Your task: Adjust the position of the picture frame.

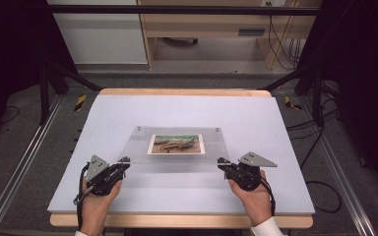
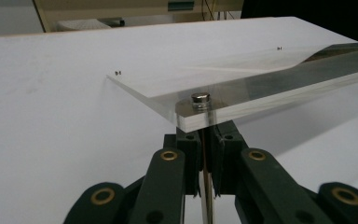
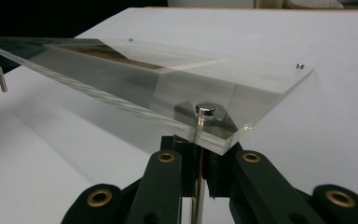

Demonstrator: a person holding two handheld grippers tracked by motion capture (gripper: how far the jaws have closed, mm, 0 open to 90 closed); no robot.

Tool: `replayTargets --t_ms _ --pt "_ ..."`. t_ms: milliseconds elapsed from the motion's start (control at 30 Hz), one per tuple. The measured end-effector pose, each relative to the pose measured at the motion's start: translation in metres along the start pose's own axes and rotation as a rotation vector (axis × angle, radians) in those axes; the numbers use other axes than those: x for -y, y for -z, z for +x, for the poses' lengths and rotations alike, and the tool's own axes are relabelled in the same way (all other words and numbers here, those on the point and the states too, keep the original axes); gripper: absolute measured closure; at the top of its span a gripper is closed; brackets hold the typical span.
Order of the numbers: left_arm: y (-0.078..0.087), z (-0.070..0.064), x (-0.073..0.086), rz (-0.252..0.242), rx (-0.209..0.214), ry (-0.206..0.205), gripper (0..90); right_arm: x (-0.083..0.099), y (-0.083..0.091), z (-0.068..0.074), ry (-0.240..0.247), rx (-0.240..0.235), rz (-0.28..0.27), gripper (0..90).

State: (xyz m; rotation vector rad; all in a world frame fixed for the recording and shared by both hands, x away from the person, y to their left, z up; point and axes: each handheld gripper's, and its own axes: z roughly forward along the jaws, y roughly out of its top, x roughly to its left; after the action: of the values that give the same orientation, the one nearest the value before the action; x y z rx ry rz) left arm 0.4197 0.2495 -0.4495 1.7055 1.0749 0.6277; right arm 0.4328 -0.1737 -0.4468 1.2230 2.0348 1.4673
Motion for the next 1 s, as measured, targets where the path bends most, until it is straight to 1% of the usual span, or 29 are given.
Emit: replayTargets --t_ms 33,67,133,267,333,467,600,867,1000 --pt "0.000 0.000 0.000 0.000 0.000 0.000 83.0 0.001 0.000 0.000 0.000 0.004 0.003 84.7" --pt "0.000 0.000 0.003 0.016 0.006 0.003 83.1 0.003 0.000 0.000 -0.002 0.004 0.007 84.7" --pt "0.000 0.000 0.005 0.033 0.009 0.007 83.3 0.007 0.000 0.001 -0.003 0.007 0.017 84.7" --pt "-0.001 0.000 0.009 0.049 0.013 0.014 83.7 0.013 -0.001 0.002 -0.008 0.011 0.027 84.7" --pt "-0.001 -0.001 0.011 0.070 0.010 0.004 83.7 0.016 -0.001 0.002 -0.006 0.017 0.041 84.7" --pt "-0.002 -0.001 0.013 0.089 0.010 -0.002 83.6 0.020 -0.002 0.003 -0.007 0.025 0.055 84.7" --pt "-0.003 -0.001 0.014 0.100 0.013 -0.001 83.7 0.023 -0.002 0.004 -0.002 0.026 0.063 84.8" --pt "-0.004 -0.002 0.016 0.122 0.005 -0.005 83.7 0.025 -0.003 0.004 0.005 0.032 0.077 84.8" --pt "-0.005 -0.002 0.017 0.130 0.010 -0.005 83.8 0.025 -0.003 0.004 0.008 0.035 0.084 84.9"
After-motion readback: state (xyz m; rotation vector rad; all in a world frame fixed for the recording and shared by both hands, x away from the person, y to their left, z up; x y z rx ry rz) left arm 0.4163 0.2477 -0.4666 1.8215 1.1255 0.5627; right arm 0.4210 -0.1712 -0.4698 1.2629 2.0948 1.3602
